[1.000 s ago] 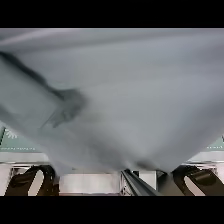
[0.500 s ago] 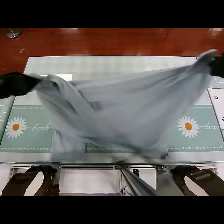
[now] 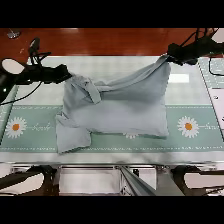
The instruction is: Fold the shirts.
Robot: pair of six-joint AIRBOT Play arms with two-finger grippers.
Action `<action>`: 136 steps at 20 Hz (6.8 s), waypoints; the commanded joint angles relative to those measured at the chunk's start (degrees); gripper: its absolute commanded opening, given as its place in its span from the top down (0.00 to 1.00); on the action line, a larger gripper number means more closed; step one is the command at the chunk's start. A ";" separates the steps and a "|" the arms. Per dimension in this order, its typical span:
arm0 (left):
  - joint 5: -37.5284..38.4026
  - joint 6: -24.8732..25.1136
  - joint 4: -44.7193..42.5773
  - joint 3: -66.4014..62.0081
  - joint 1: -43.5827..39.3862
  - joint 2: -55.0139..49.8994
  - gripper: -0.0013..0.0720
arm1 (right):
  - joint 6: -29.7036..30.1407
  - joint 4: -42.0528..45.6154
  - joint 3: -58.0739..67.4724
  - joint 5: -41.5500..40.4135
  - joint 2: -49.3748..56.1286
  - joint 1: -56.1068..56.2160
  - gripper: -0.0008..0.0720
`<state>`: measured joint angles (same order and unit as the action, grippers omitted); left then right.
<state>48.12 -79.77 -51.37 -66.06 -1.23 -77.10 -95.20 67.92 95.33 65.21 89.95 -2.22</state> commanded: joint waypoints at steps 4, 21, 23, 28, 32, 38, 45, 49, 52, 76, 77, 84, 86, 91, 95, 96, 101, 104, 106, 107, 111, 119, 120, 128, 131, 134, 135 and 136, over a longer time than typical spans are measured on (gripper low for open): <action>15.98 3.43 -8.83 -7.58 4.37 -6.60 0.02 | 11.04 -12.61 1.81 10.05 4.92 -9.99 0.14; 24.92 21.44 7.76 24.09 33.03 -6.34 0.02 | 25.81 -25.11 -50.05 6.43 -23.04 -26.12 0.14; 24.50 22.77 7.69 24.09 29.75 -7.04 0.02 | 25.68 -25.44 -50.10 6.84 -23.04 -26.14 0.14; 30.14 24.65 5.20 23.26 26.97 -7.54 0.03 | 24.85 -25.14 -49.59 9.88 -23.12 -28.83 0.14; 30.91 23.65 4.87 23.02 28.00 -7.54 0.81 | 23.43 -16.39 -49.64 12.50 -24.44 -32.68 0.14; 30.36 23.76 4.94 23.02 27.98 -7.54 0.96 | 16.94 -5.49 -58.80 13.20 -24.52 -31.08 0.14; 30.34 23.78 4.94 23.02 27.98 -7.54 0.96 | 16.74 -9.68 -63.60 9.16 -22.03 -23.34 0.14; 29.97 23.74 4.94 23.04 27.98 -7.54 0.96 | 16.59 -17.77 -63.47 1.66 -18.40 -17.14 0.14; 29.90 23.58 4.96 23.04 27.98 -7.54 0.96 | 15.91 -20.72 -63.47 -2.75 -16.24 -12.46 0.25; 21.42 5.49 -0.04 -41.55 28.02 35.32 0.96 | 11.04 -3.10 23.50 14.67 -40.61 -8.68 0.96; 22.51 3.93 -5.77 -41.55 27.69 37.81 0.96 | 10.71 -1.38 23.50 14.73 -42.88 -8.68 0.96; 27.58 -2.67 -36.96 -40.76 2.19 46.49 0.96 | 8.33 2.93 23.19 21.09 -50.16 -8.68 0.96; 28.48 -4.09 -40.83 -37.29 -2.78 45.72 0.96 | 8.33 2.93 19.52 23.34 -50.12 -8.68 0.96; 27.10 -6.71 -41.20 -23.06 -4.07 38.10 0.96 | 9.46 -2.91 -3.26 23.39 -49.46 -8.68 0.96; 20.44 -7.02 -41.20 -14.88 -4.04 26.34 0.96 | 12.41 -3.98 -20.83 14.01 -43.60 -8.68 0.96; 19.30 -7.96 -41.18 -14.51 -4.04 22.60 0.96 | 12.92 -4.02 -22.77 11.65 -40.59 -8.66 0.96; 8.59 -14.56 -41.16 -14.53 -4.02 4.63 0.96 | 14.93 -8.26 -22.21 -1.14 -18.95 -8.68 0.96; 2.12 -20.70 -41.07 -14.56 -4.04 -3.67 0.96 | 14.93 -12.15 -14.67 -2.75 -5.07 -8.63 0.96; 0.22 -25.22 -40.52 -14.53 -4.02 -8.20 0.96 | 14.88 -14.99 -8.55 -2.71 2.78 -8.63 0.96; -0.57 -27.30 -39.54 -14.56 -4.02 -10.03 0.96 | 14.60 -16.04 -5.79 -2.69 6.12 -8.63 0.96; -1.25 -28.35 -35.28 -14.97 -4.00 -13.53 0.96 | 14.62 -17.99 -2.29 -0.33 11.30 -8.68 0.96; 29.44 -7.93 -34.86 -16.15 1.97 -14.84 0.96 | 18.10 -7.02 -4.72 19.98 9.99 -8.76 0.96; 30.69 -7.13 -34.84 -15.17 2.32 -15.47 0.96 | 17.09 -5.14 -6.29 19.19 9.99 -8.26 0.96; 34.32 -6.84 -27.47 -11.37 2.16 -18.73 0.34 | 13.70 -4.15 -13.60 19.23 9.25 -7.74 0.13; 39.34 -6.80 -29.44 -11.39 3.32 -16.81 0.03 | 13.84 -2.16 -13.62 20.55 4.76 -9.66 0.14; 40.24 -5.70 -29.59 -7.93 6.71 -10.36 0.03 | 14.69 1.68 -16.74 19.96 -3.17 -13.86 0.14; 39.08 -5.42 -29.57 -4.83 8.41 -7.19 0.03 | 15.26 1.16 -19.63 17.88 -6.58 -15.93 0.14; 37.57 -4.98 -29.55 -0.42 10.73 -3.43 0.03 | 15.96 -0.24 -23.63 15.21 -10.56 -18.40 0.14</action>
<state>86.59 -85.82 -80.88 -72.66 5.61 -87.29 -80.60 67.48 77.45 84.23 87.22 -16.12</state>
